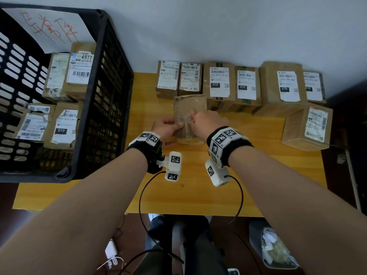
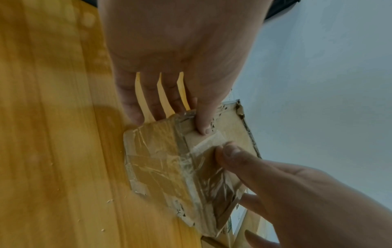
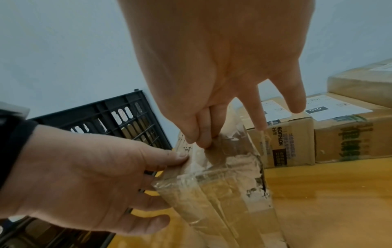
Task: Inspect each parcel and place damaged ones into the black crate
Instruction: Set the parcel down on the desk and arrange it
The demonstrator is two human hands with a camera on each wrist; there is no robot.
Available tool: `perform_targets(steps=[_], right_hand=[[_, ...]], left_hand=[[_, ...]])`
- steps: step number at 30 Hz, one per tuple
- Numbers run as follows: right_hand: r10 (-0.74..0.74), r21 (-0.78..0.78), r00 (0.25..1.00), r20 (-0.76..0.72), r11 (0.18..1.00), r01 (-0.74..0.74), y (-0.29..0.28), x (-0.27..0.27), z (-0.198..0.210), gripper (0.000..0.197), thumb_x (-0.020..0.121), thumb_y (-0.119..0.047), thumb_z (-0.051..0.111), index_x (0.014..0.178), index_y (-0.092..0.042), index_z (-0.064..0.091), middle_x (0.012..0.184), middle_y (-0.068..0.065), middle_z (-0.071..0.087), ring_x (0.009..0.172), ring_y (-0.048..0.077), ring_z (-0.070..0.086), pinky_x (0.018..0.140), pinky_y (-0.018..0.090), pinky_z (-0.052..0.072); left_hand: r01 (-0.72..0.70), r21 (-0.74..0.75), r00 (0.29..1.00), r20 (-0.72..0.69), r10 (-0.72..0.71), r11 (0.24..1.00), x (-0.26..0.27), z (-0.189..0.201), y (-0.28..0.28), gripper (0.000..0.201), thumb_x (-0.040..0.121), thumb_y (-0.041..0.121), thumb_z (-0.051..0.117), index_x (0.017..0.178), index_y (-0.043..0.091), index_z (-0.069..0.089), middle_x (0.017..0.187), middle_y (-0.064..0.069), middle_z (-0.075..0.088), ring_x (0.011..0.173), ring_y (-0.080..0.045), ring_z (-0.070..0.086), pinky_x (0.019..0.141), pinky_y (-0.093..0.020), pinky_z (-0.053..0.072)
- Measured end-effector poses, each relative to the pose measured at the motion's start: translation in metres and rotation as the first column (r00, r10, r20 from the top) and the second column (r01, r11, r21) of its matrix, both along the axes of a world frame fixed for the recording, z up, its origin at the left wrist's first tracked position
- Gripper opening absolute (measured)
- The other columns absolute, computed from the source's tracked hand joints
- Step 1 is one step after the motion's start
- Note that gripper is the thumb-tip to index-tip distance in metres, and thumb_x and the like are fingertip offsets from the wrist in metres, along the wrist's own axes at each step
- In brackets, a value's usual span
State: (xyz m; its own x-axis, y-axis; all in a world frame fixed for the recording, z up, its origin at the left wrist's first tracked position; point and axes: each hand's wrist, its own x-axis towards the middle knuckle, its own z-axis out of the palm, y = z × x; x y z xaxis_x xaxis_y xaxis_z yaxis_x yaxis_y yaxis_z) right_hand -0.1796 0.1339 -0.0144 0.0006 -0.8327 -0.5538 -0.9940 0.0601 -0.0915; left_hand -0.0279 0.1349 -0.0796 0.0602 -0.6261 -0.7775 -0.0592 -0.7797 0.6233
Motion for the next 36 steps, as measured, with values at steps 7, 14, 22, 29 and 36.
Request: perform_targets(steps=[7,14,22,29,36], right_hand=[[0.011,-0.002,0.999,0.042,1.000,-0.011,-0.002,-0.002,-0.003,0.047,0.108,-0.038,0.038,0.155,-0.039,0.039,0.140,0.006,0.060,0.128,0.034,0.056,0.103,0.051,0.047],[0.016,-0.032,0.995,0.098,0.999,-0.013,0.001,-0.006,-0.010,0.049,0.109,-0.046,0.033,0.156,-0.036,0.040,0.139,0.008,0.060,0.127,0.034,0.056,0.099,0.048,0.048],[0.010,-0.024,0.989,0.149,1.000,-0.006,0.000,-0.008,-0.015,0.051,0.106,-0.050,0.033,0.153,-0.036,0.044,0.134,0.010,0.064,0.124,0.035,0.058,0.100,0.050,0.052],[-0.403,0.026,0.609,0.683,0.847,0.532,-0.005,-0.020,-0.003,0.041,0.107,-0.036,0.048,0.082,-0.017,0.074,0.078,-0.007,0.069,0.076,0.013,0.066,0.073,0.027,0.050],[-0.720,0.414,0.267,0.641,0.617,0.669,0.006,-0.014,0.001,0.052,0.106,-0.051,0.043,0.134,-0.010,0.059,0.132,0.014,0.065,0.117,0.033,0.062,0.106,0.052,0.050]], left_hand=[[0.003,-0.016,1.000,0.021,-0.003,1.000,-0.001,-0.001,0.001,0.028,0.090,0.026,0.082,0.108,0.025,0.060,0.116,-0.003,0.072,0.106,-0.019,0.068,0.082,-0.042,0.057],[0.005,-0.033,0.999,0.033,-0.004,0.999,0.000,-0.004,0.002,0.029,0.089,0.030,0.083,0.105,0.027,0.059,0.116,-0.002,0.072,0.109,-0.020,0.068,0.077,-0.040,0.056],[0.008,-0.011,0.999,0.031,-0.007,1.000,-0.001,-0.004,0.003,0.026,0.089,0.031,0.081,0.101,0.030,0.058,0.118,-0.001,0.071,0.112,-0.020,0.066,0.070,-0.037,0.056],[0.016,0.028,1.000,-0.010,-0.015,0.999,0.010,-0.006,0.004,0.028,0.089,0.032,0.082,0.107,0.029,0.060,0.123,-0.001,0.069,0.116,-0.021,0.065,0.076,-0.042,0.057],[0.100,-0.025,0.990,-0.103,-0.102,0.995,0.016,0.003,0.024,0.065,0.098,0.033,0.070,0.152,0.050,0.039,0.142,0.010,0.060,0.122,-0.025,0.063,0.094,-0.055,0.054]])
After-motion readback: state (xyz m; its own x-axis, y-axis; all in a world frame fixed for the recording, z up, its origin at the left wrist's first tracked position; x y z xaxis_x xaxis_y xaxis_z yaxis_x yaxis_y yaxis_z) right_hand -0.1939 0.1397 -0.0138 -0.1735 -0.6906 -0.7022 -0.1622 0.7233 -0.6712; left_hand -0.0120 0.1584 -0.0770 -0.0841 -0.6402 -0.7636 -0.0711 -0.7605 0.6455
